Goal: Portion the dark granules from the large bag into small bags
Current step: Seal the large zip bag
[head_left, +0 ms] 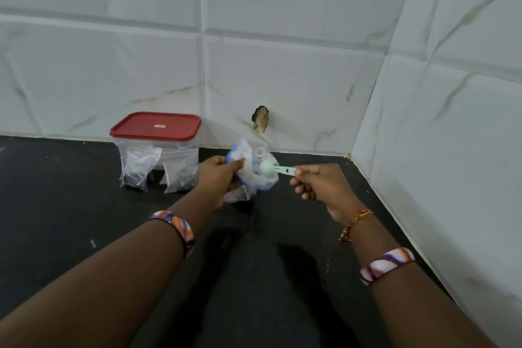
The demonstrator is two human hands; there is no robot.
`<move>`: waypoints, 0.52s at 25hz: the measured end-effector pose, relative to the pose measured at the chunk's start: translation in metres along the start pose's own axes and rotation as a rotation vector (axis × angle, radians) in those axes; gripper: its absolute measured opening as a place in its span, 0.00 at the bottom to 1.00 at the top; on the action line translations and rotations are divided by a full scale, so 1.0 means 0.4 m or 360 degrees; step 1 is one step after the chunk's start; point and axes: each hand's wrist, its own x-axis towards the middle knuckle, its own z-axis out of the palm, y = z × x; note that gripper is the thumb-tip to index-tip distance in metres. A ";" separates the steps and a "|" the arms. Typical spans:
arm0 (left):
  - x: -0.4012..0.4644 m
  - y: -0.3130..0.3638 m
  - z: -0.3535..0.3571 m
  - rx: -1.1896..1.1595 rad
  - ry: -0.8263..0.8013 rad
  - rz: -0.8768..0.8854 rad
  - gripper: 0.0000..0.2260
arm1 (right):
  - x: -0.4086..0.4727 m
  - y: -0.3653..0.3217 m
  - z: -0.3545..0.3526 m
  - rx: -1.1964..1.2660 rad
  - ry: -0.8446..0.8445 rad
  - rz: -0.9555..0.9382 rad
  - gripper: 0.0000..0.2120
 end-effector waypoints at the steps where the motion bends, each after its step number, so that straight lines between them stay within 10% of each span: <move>1: 0.006 0.006 -0.017 -0.0095 0.0104 -0.0018 0.07 | -0.005 -0.003 -0.010 0.0229 0.0012 0.0045 0.06; 5: 0.013 0.017 -0.069 -0.0193 0.0352 -0.0024 0.14 | -0.019 0.047 -0.015 0.0484 0.0293 0.0242 0.06; 9: -0.010 0.024 -0.071 -0.0159 0.0394 -0.0049 0.13 | -0.046 0.097 0.025 -0.1510 0.0500 -0.0443 0.09; 13: -0.013 0.044 -0.064 -0.0221 0.0330 -0.0103 0.14 | -0.044 0.078 0.081 -0.2246 0.0212 -0.0791 0.04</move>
